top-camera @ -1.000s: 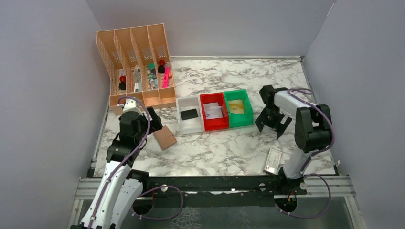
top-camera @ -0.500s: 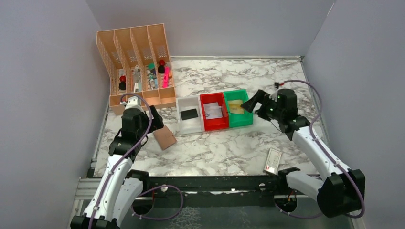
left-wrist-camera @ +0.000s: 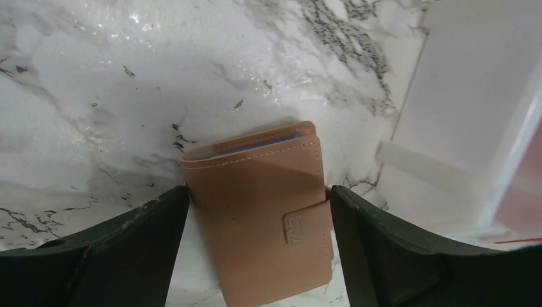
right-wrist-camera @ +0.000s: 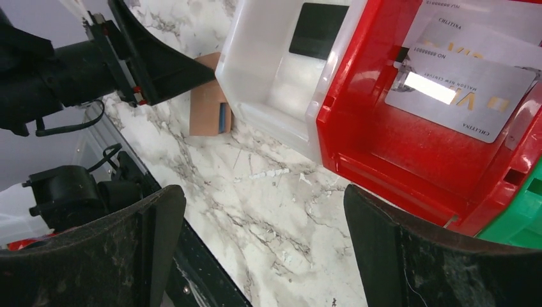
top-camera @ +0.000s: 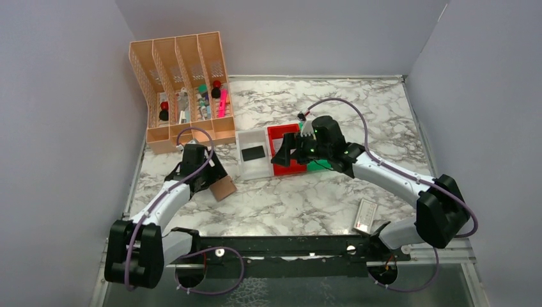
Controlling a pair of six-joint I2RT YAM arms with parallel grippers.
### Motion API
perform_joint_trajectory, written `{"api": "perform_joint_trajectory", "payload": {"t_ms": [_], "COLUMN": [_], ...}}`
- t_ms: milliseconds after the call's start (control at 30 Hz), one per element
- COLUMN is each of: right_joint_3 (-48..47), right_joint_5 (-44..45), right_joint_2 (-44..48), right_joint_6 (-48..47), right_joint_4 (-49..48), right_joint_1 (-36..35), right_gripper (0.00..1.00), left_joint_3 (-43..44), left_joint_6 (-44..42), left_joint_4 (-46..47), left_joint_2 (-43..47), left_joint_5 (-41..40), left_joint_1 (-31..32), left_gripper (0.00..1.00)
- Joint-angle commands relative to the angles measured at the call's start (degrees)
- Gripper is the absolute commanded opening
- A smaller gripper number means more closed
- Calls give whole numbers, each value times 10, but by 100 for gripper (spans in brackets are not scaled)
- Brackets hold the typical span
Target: Take the credit cards out of the card holder
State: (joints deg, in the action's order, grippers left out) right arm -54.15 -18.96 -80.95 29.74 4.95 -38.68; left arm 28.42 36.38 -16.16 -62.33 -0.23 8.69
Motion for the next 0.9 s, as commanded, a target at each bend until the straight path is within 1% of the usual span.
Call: {"api": "perform_joint_trajectory", "payload": {"t_ms": [0, 100, 167, 233, 300, 367, 400, 467, 500, 567, 633, 733, 767, 833, 867], "right_joint_3": [-19, -25, -11, 5, 19, 37, 45, 67, 73, 78, 64, 45, 44, 56, 69], "right_joint_5": [21, 71, 111, 159, 206, 218, 219, 233, 256, 303, 335, 395, 410, 437, 445], "right_joint_2": [-8, -7, 10, 31, 47, 58, 62, 65, 59, 38, 7, -40, -53, -67, -68], "right_joint_6": [-18, 2, 37, 96, 189, 253, 275, 303, 338, 385, 402, 442, 454, 474, 485], "right_joint_4": [-14, 53, 107, 183, 291, 382, 411, 444, 475, 539, 578, 624, 641, 645, 646], "right_joint_1": [-3, -3, -3, -3, -3, -3, -3, -3, -3, -3, -3, 0, 4, 14, 30], "right_gripper": [99, 99, 99, 99, 99, 99, 99, 99, 99, 99, 99, 99, 99, 99, 99], "left_joint_3": [2, 8, 0, -3, -7, -13, -15, -27, -36, -44, -47, -67, -73, -87, -94], "left_joint_6": [23, 17, 28, 28, 24, 23, 21, 27, 32, 41, 51, 70, 76, 97, 109], "left_joint_4": [39, 23, 23, 19, 4, -7, -13, -16, -14, -14, -16, -11, -14, -15, -15], "left_joint_2": [-41, -68, -82, -98, -118, -127, -127, -115, -102, -73, -43, -2, 9, 33, 46], "left_joint_5": [4, -7, -7, 0, 5, 25, 36, 43, 38, 27, 36, 31, 32, 34, 35], "left_joint_1": [3, 15, 34, 51, 65, 75, 77, 87, 96, 109, 118, 138, 141, 152, 155], "left_gripper": [81, 82, 79, 73, 65, 60, 57, 51, 48, 41, 34, 33, 30, 27, 26]}}
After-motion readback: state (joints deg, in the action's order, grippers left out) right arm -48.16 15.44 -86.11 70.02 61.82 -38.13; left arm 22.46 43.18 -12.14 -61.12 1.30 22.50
